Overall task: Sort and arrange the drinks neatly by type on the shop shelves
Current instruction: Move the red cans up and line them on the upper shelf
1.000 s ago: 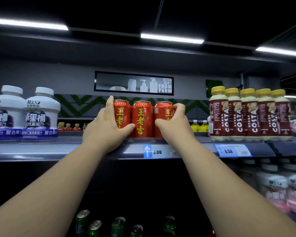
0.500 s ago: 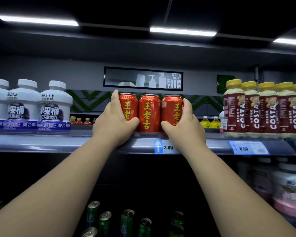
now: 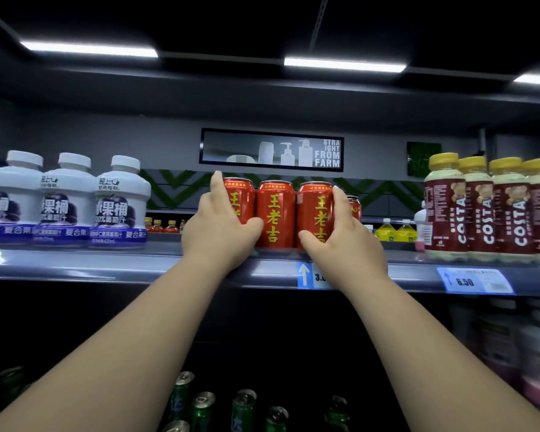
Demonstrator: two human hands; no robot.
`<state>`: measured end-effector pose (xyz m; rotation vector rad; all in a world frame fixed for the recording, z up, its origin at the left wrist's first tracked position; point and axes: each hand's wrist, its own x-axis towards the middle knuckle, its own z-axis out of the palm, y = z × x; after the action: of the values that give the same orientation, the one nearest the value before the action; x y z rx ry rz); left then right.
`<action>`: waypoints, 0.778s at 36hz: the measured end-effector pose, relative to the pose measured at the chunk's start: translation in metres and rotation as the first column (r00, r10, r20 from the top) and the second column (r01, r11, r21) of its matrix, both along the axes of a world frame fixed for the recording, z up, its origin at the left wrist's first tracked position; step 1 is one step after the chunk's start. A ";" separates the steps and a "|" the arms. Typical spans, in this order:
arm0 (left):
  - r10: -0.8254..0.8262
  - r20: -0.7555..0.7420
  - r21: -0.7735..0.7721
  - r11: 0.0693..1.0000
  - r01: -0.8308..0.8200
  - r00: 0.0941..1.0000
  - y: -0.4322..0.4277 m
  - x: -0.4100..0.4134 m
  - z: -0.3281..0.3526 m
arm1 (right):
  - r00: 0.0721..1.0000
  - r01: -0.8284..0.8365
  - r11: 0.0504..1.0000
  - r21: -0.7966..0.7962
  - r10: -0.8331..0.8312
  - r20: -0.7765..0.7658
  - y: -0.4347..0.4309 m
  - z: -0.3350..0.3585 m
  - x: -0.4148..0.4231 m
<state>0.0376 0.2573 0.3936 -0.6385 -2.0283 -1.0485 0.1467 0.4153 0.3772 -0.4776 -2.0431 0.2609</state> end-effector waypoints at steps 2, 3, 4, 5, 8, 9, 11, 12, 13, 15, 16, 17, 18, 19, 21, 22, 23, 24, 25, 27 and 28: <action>-0.003 -0.004 -0.007 1.000 0.003 1.000 0.000 0.000 0.000 | 1.000 -0.015 1.000 -0.003 0.015 -0.013 0.000 0.000 0.001; -0.004 -0.006 -0.009 1.000 0.004 1.000 0.000 0.000 0.000 | 0.999 -0.027 1.000 -0.009 0.027 -0.024 0.000 0.000 0.002; -0.004 -0.008 -0.009 1.000 0.004 1.000 0.000 0.000 0.000 | 0.999 -0.036 0.999 -0.014 0.035 -0.033 0.001 0.000 0.003; -0.004 -0.009 -0.009 1.000 0.004 1.000 0.000 0.000 0.000 | 0.999 -0.039 0.999 -0.020 0.039 -0.037 0.001 0.000 0.004; 0.000 -0.010 -0.010 1.000 0.000 1.000 0.001 0.000 0.000 | 0.999 -0.025 0.999 -0.038 0.024 -0.034 0.001 0.001 0.004; 0.000 -0.011 -0.008 1.000 0.000 1.000 0.002 -0.001 0.000 | 0.999 -0.015 0.999 -0.041 0.013 -0.030 0.000 0.001 0.004; -0.004 -0.012 -0.003 1.000 0.004 1.000 0.003 -0.001 -0.001 | 1.000 0.009 0.999 -0.031 -0.010 -0.018 -0.002 0.001 0.003; -0.009 -0.015 0.000 1.000 0.009 1.000 0.004 -0.001 -0.001 | 1.000 0.024 1.000 -0.018 -0.024 -0.008 -0.002 0.000 0.002; -0.014 -0.020 0.003 1.000 0.014 1.000 0.004 -0.001 -0.001 | 0.999 0.039 0.999 -0.005 -0.039 0.003 -0.003 0.000 0.002; -0.017 -0.044 0.013 1.000 0.018 0.999 0.004 -0.001 -0.001 | 0.998 0.059 0.998 0.013 -0.059 0.018 -0.003 -0.001 0.001; -0.014 -0.063 0.019 1.000 0.015 0.998 0.004 -0.002 -0.002 | 0.998 0.063 0.998 0.017 -0.063 0.021 -0.003 -0.001 0.001; -0.010 -0.086 0.020 1.000 0.011 0.996 0.004 -0.002 -0.002 | 0.998 0.064 0.998 0.020 -0.064 0.024 -0.003 -0.001 0.002; -0.005 -0.110 0.015 1.000 0.007 0.994 0.004 -0.002 -0.003 | 0.998 0.063 0.998 0.023 -0.064 0.025 -0.002 -0.001 0.002; -0.004 -0.130 0.005 1.000 0.004 0.992 0.004 -0.002 -0.003 | 0.998 0.062 0.998 0.026 -0.063 0.025 -0.002 -0.002 0.002; -0.008 -0.149 -0.010 1.000 0.006 0.989 0.004 -0.002 -0.004 | 0.998 0.056 0.998 0.031 -0.057 0.021 -0.002 -0.001 0.003; -0.011 -0.151 -0.012 1.000 0.009 0.988 0.004 -0.002 -0.004 | 0.998 0.053 0.998 0.032 -0.054 0.020 -0.002 -0.001 0.003; -0.012 -0.152 -0.014 1.000 0.009 0.988 0.004 -0.002 -0.004 | 0.998 0.050 0.998 0.033 -0.051 0.021 -0.003 -0.001 0.003; -0.009 -0.153 -0.017 1.000 0.007 0.988 0.004 -0.002 -0.004 | 0.998 0.049 0.998 0.034 -0.050 0.024 -0.003 -0.001 0.003; -0.004 -0.159 -0.020 1.000 0.001 0.987 0.004 -0.003 -0.004 | 0.998 0.048 0.998 0.035 -0.049 0.027 -0.003 -0.001 0.004; 0.017 -0.181 -0.037 0.999 -0.024 0.983 0.004 -0.002 -0.006 | 0.999 0.050 0.998 0.044 -0.051 0.016 -0.004 -0.003 0.004; 0.033 -0.198 -0.054 0.998 -0.044 0.980 0.005 -0.001 -0.007 | 0.999 0.054 0.997 0.059 -0.054 -0.003 -0.004 -0.004 0.004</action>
<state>0.0367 0.2623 0.3871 -0.7018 -1.8964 -0.8706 0.1502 0.4108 0.3731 -0.4948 -2.0273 0.1680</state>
